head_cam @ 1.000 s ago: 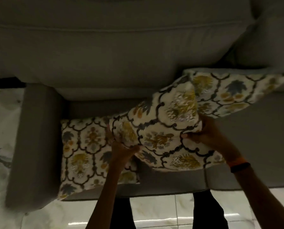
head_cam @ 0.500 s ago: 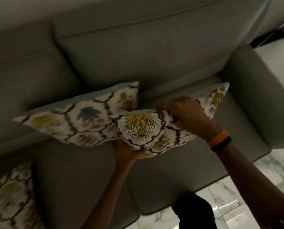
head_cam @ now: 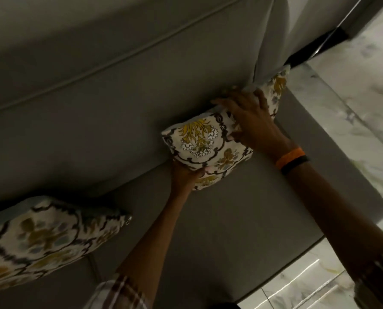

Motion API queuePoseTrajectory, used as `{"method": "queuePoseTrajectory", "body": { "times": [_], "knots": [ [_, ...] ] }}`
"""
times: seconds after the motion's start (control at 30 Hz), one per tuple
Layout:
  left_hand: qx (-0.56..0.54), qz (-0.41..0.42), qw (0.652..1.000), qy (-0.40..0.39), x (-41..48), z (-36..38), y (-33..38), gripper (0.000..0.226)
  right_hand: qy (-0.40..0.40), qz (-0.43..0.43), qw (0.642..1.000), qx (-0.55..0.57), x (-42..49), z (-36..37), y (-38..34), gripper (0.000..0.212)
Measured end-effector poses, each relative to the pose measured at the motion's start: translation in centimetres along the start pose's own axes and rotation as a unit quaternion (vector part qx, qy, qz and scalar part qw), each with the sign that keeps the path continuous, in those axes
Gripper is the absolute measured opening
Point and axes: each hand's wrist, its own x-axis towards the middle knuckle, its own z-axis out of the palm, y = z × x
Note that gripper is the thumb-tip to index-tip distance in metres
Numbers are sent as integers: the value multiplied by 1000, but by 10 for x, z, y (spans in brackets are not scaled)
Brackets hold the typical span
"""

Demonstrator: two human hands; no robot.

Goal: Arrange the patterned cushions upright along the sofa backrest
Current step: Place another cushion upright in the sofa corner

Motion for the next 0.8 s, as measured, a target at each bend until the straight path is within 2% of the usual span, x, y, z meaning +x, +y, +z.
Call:
{"method": "queuePoseTrajectory", "body": {
  "times": [0.07, 0.1, 0.13, 0.17, 0.23, 0.3, 0.37, 0.47, 0.5, 0.57, 0.63, 0.73, 0.8],
  "knots": [
    [-4, -5, 1000, 3, 1, 6, 17, 64, 121, 73, 986, 93, -17, 17, 32, 112],
    [0, -5, 1000, 5, 4, 7, 18, 60, 169, 128, 962, 169, -26, 30, 52, 124],
    [9, -6, 1000, 5, 7, 8, 17, 60, 181, 180, 933, 253, -35, 43, 68, 137],
    [9, -17, 1000, 2, 9, 7, 15, 61, 160, 217, 902, 337, -40, 53, 82, 148],
    [-4, -31, 999, -18, 12, 5, 14, 67, 68, 249, 853, 454, -41, 72, 105, 162],
    [-24, -27, 998, -43, 12, 5, 14, 74, 6, 228, 838, 496, -37, 82, 120, 159],
    [-60, -35, 996, -53, 9, 8, 19, 70, 16, 235, 830, 506, -34, 86, 126, 155],
    [-75, 12, 995, -65, 20, 17, 19, 71, 58, 241, 843, 478, -41, 100, 132, 144],
    [-81, 4, 995, -57, 25, 17, 12, 78, 59, 252, 846, 466, -46, 101, 127, 144],
    [-74, -6, 996, -50, 32, 18, -5, 111, 68, 277, 844, 455, -57, 110, 114, 141],
    [-40, 6, 999, -25, 28, 17, -20, 122, 71, 294, 844, 442, -73, 125, 93, 133],
    [42, 45, 998, 5, -17, -8, -14, 111, 66, 394, 837, 373, -102, 148, 32, 118],
    [132, 21, 991, -14, -60, -34, -33, 103, 29, 442, 836, 325, -124, 166, -30, 104]
  ]
}}
